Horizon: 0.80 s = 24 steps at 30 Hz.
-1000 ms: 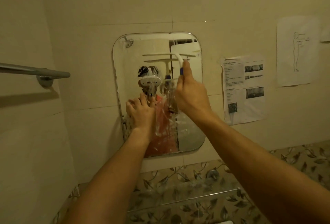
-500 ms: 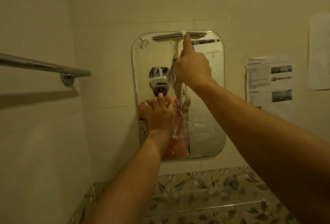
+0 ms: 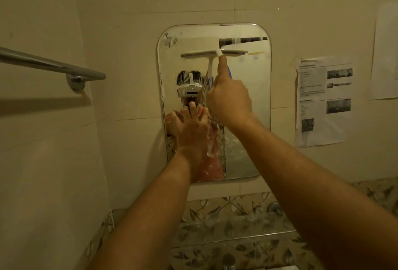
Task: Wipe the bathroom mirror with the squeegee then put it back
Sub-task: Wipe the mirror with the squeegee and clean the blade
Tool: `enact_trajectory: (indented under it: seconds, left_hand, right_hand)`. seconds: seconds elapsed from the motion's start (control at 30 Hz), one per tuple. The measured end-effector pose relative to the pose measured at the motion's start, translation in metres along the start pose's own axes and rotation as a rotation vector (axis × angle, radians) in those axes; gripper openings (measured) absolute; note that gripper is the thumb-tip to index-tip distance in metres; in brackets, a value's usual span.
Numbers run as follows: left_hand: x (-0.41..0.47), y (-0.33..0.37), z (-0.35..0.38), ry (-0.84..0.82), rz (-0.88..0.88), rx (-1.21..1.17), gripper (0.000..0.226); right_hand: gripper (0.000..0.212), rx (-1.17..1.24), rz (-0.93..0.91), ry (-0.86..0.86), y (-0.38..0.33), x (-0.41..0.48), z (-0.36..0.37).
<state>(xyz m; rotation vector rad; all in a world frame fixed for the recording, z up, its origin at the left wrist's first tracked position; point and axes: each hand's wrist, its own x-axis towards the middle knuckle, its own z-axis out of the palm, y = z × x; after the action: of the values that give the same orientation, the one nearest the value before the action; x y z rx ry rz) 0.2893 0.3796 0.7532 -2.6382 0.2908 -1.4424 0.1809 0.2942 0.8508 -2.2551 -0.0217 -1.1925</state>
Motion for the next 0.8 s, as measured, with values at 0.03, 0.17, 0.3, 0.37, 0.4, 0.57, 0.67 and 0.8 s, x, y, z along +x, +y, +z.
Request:
enact_trajectory:
  seconds: [0.03, 0.17, 0.3, 0.37, 0.4, 0.57, 0.67, 0.8]
  left_hand:
    - [-0.001, -0.001, 0.002, 0.043, 0.01, -0.01, 0.067]
    - [-0.003, -0.002, -0.004, 0.081, 0.011, -0.021, 0.066]
    - [-0.001, -0.001, -0.008, -0.048, -0.01, -0.046, 0.082]
    - [0.001, -0.001, -0.006, -0.05, -0.008, -0.053, 0.085]
    - [0.001, -0.001, -0.005, -0.048, -0.002, -0.053, 0.085]
    - [0.003, 0.0, -0.007, -0.092, -0.004, -0.029, 0.093]
    - [0.001, 0.001, -0.015, -0.093, 0.002, -0.016, 0.083]
    - [0.0, 0.002, -0.009, 0.0, 0.013, -0.073, 0.061]
  right_hand:
    - [0.076, -0.003, 0.001, 0.001, 0.003, -0.005, 0.004]
    - [0.073, -0.015, 0.023, -0.029, 0.011, -0.026, 0.011]
    - [0.076, 0.015, 0.021, -0.031, 0.021, -0.044, 0.024]
    - [0.072, 0.029, 0.027, -0.016, 0.028, -0.051, 0.033]
    - [0.069, 0.032, 0.034, -0.01, 0.031, -0.054, 0.036]
    - [0.068, 0.016, 0.044, -0.06, 0.036, -0.066, 0.035]
    - [0.064, 0.035, 0.02, -0.097, 0.031, -0.063, 0.02]
    - [0.061, 0.016, -0.108, -0.048, 0.012, -0.036, -0.01]
